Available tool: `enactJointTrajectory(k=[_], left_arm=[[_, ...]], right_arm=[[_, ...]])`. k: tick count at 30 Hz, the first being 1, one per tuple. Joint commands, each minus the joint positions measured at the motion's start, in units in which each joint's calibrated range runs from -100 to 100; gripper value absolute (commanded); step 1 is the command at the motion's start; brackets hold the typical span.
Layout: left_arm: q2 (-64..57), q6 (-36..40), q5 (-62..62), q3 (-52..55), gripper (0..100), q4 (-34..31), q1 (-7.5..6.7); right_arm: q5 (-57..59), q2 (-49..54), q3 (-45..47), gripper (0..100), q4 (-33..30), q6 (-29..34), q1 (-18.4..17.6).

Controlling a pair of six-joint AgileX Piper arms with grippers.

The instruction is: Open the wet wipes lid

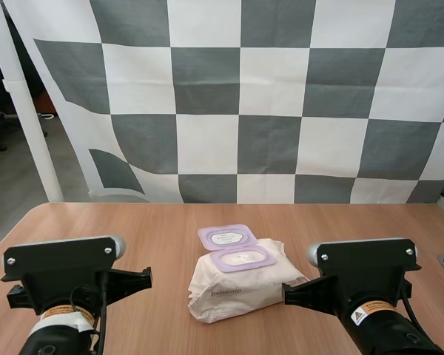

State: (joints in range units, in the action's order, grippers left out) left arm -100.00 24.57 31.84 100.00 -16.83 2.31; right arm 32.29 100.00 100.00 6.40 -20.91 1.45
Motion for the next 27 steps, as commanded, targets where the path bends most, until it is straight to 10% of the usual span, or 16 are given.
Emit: enactJointTrajectory(k=[1,27], left_arm=[[0.00,6.71,-0.29,0.00,0,0.14,0.00],[0.00,6.71,-0.29,0.00,0,0.14,0.00]], right_arm=[[-0.30,0.00,0.00,0,0.13,0.05,0.01],[-0.51,0.00,0.00,0,0.57,0.05,0.01]])
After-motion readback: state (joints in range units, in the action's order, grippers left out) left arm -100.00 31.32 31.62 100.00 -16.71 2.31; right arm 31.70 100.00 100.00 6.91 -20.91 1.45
